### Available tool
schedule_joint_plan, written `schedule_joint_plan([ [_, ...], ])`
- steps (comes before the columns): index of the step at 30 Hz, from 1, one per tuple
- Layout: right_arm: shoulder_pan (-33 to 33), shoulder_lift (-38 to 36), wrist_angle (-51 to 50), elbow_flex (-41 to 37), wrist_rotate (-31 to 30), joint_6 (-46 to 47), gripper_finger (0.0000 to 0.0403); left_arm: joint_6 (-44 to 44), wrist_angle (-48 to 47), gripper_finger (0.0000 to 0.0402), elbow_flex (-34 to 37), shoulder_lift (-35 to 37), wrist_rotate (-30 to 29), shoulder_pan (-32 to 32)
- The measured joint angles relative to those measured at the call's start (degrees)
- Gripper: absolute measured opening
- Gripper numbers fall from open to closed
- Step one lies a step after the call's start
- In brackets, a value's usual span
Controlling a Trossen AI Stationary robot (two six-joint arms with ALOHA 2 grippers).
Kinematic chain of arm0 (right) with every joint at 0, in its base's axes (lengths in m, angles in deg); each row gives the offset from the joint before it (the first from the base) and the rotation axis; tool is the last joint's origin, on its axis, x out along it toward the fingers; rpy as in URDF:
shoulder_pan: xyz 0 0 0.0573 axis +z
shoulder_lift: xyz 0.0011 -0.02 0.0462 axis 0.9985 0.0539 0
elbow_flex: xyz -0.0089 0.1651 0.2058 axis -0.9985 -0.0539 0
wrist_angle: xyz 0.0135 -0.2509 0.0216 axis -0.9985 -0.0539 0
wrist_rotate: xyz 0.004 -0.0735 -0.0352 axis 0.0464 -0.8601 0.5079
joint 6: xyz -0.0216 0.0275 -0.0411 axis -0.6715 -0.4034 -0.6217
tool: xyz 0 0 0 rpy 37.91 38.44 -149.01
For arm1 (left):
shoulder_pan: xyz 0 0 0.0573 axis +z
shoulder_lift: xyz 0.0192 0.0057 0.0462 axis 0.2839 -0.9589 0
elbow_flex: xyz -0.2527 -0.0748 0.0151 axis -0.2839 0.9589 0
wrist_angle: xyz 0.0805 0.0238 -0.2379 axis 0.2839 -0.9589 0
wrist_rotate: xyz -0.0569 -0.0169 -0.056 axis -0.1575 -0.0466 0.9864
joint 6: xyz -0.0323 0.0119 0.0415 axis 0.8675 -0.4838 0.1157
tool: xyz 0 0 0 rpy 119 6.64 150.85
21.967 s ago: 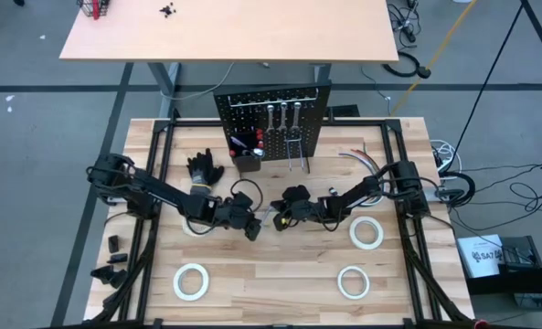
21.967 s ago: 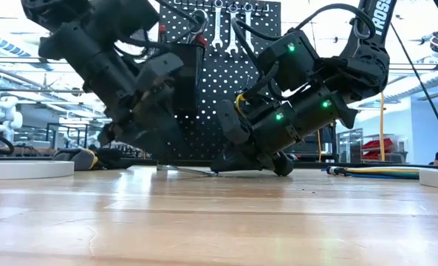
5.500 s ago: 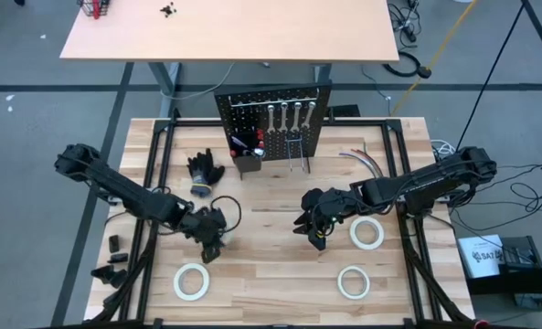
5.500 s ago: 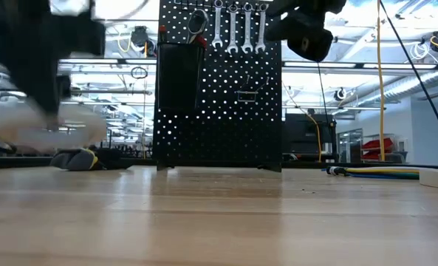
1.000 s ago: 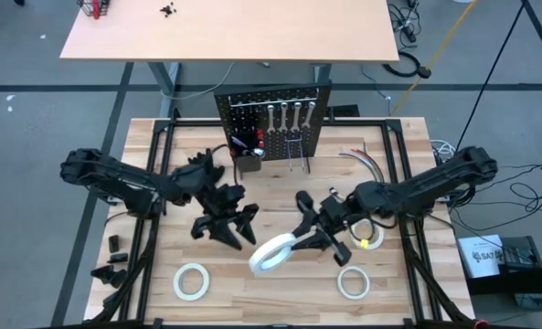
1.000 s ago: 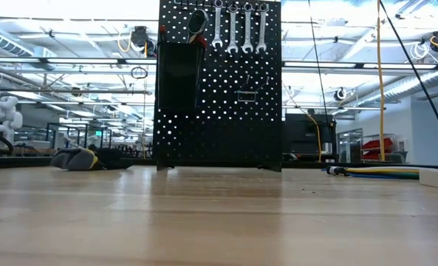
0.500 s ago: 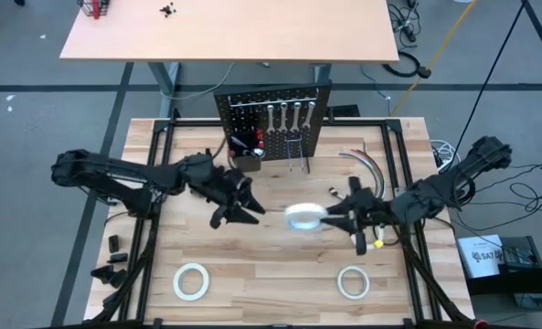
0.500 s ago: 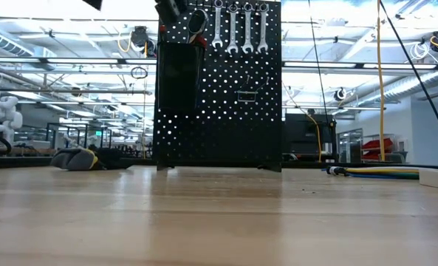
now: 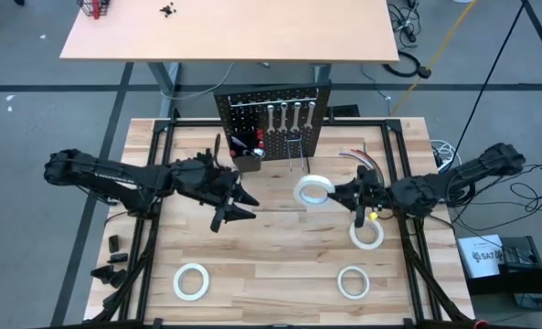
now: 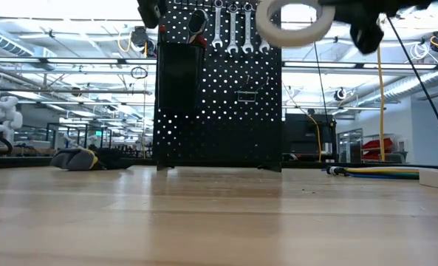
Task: Hang tools onto peg board
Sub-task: Hang the white tape on the peg board
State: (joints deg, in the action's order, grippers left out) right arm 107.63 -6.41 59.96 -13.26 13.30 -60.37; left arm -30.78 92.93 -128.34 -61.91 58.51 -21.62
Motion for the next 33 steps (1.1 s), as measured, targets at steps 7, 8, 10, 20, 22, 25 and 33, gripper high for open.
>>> schedule_joint_plan([
  [7,-14.0,0.4,5.3,-5.3,19.3,1.0,0.0068,1.6,0.6,0.0205,0.0,0.1,-5.1,-0.2],
  [8,-15.8,0.3,7.1,-5.9,21.3,0.0,0.0068,1.7,0.8,0.0205,0.0,0.1,-6.3,-0.2],
  [10,-18.9,0.2,10.9,-7.2,24.3,-2.4,0.0068,1.7,0.9,0.0205,0.0,0.1,-9.6,-0.9],
  [20,-28.7,7.4,16.5,-9.1,35.6,-9.3,0.0068,0.1,-0.2,0.0205,0.0,0.2,-29.4,-8.9],
  [22,-30.3,9.4,18.8,-9.1,36.6,-10.7,0.0068,0.1,-0.2,0.0205,0.0,0.2,-30.7,-9.6],
  [25,-32.6,12.1,21.8,-9.1,36.9,-11.4,0.0068,0.2,-0.2,0.0205,0.0,0.2,-31.9,-10.0],
  [33,-38.5,19.5,29.3,-9.1,41.5,-12.5,0.0068,1.5,-0.5,0.0205,0.0,0.2,-32.0,-10.0],
])
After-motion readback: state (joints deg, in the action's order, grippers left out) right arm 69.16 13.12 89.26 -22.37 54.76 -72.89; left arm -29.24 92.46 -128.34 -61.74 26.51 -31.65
